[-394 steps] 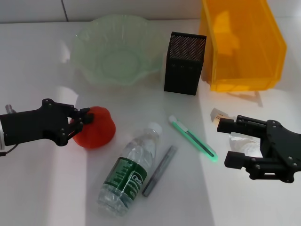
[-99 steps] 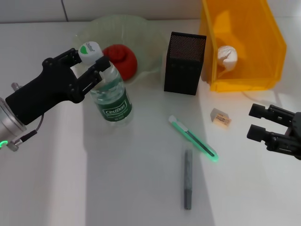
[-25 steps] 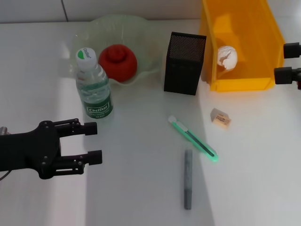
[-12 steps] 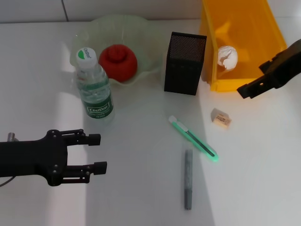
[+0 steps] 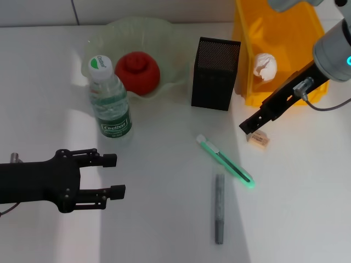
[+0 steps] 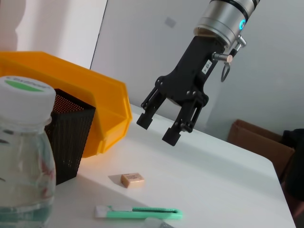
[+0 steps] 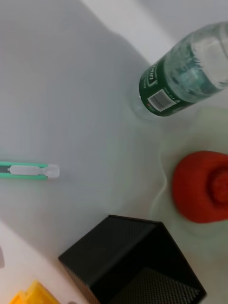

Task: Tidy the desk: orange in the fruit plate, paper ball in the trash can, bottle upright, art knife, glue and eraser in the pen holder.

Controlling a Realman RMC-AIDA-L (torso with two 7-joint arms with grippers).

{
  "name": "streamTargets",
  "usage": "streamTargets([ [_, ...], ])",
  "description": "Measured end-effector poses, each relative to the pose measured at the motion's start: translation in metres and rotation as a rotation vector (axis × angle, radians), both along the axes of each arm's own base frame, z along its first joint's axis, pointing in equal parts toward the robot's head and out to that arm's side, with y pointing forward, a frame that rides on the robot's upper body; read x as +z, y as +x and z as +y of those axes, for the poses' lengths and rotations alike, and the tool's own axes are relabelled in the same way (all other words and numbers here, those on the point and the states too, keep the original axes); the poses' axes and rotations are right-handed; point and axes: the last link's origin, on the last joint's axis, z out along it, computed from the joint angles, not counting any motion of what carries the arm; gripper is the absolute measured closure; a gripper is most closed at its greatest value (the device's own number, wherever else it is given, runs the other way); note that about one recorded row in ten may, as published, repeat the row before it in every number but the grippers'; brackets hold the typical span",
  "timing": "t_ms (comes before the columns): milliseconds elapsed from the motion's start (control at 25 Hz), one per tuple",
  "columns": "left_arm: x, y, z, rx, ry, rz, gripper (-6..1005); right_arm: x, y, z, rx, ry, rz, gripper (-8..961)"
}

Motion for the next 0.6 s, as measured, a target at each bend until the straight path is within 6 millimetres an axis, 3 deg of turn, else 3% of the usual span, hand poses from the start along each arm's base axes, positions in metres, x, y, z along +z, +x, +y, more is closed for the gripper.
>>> streamTargets([
  [480,-0.002,-0.001,0.002,0.009,0.012,0.007,245,-0.067,0.001,0.007,0.018,-0.045,-0.12,128],
  [600,-0.003,-0.001,0.002,0.006,0.017,0.007,245,-0.074,-0.002,0.007,0.029,-0.051,-0.128,127],
])
